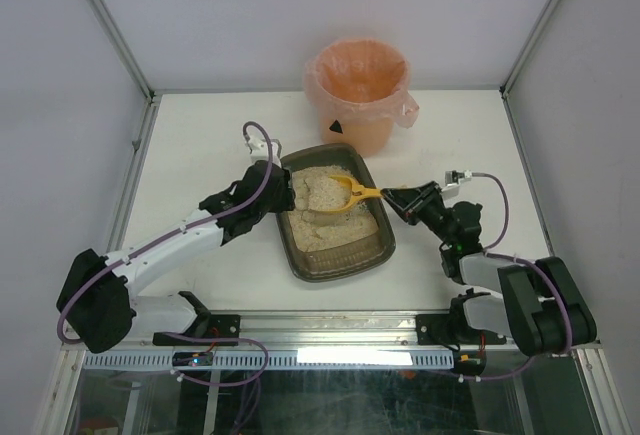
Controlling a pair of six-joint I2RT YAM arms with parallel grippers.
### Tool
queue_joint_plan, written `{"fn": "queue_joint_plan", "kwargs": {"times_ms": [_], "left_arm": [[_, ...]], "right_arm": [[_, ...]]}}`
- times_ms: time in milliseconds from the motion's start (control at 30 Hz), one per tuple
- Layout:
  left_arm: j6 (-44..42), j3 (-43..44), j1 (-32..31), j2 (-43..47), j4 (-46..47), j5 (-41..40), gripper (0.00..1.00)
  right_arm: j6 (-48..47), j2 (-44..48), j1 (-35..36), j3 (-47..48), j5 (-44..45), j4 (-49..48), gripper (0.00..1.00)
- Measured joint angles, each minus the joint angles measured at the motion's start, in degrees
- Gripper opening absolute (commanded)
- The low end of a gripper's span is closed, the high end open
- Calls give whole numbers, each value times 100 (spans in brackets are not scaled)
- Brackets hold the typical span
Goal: Clean the litter box
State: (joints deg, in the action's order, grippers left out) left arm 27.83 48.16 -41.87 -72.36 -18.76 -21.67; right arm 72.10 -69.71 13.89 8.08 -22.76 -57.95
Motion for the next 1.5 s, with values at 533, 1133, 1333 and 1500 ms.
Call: {"fn": "queue_joint_plan", "kwargs": {"times_ms": [533,1133,1333,1500], "left_arm": [[72,-162,186,629,212,70,55],[144,-221,223,706,205,72,55],[149,-223,223,706,210,72,55],[151,-225,225,706,210,76,55]], "right_arm": [[579,-385,-743,170,-911,-942,0],[1408,-1545,-684,125,-979,-2422,0],[1458,-1563,-774,83,-986,-2538,0],[1480,-1565,-811,46,-984,-2553,0]]}}
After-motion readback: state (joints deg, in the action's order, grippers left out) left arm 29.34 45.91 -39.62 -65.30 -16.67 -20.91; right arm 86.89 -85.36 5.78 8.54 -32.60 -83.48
